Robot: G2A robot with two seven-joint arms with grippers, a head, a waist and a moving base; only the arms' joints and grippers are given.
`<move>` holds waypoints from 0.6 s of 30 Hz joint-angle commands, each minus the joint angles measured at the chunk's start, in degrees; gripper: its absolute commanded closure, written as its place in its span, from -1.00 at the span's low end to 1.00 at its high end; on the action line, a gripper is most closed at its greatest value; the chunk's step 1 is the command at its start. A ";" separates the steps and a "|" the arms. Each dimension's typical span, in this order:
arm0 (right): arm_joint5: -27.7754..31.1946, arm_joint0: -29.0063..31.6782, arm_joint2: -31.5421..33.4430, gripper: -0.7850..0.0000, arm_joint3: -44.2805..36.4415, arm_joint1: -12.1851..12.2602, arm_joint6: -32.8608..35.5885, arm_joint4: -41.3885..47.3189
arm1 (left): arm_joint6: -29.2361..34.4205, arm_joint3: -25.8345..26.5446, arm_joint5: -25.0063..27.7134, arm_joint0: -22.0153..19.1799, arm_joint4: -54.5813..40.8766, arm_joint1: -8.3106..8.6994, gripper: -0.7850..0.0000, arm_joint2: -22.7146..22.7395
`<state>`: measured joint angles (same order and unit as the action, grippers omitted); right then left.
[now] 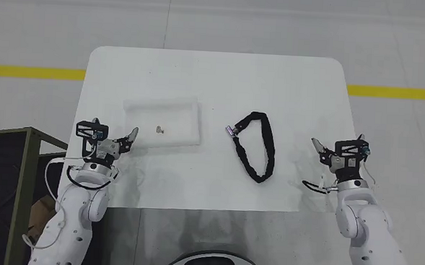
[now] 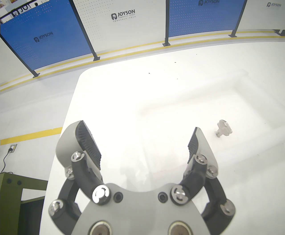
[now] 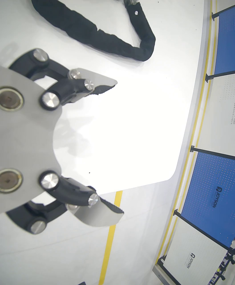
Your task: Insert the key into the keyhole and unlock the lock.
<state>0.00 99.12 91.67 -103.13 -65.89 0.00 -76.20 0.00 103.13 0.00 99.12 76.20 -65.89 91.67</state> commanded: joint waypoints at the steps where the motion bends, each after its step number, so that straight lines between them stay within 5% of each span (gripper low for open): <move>1: 0.00 0.00 0.00 -1.00 0.00 0.00 0.00 0.00 | 0.00 0.00 0.00 0.00 0.00 0.00 -1.00 0.00; 18: 0.00 0.00 0.00 -1.00 0.00 0.00 0.00 0.00 | 3.57 0.74 0.71 -0.65 -2.79 -0.07 -1.00 0.19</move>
<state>0.00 99.12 91.67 -103.13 -65.89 0.00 -76.20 0.61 103.25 0.31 98.96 75.60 -65.91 91.70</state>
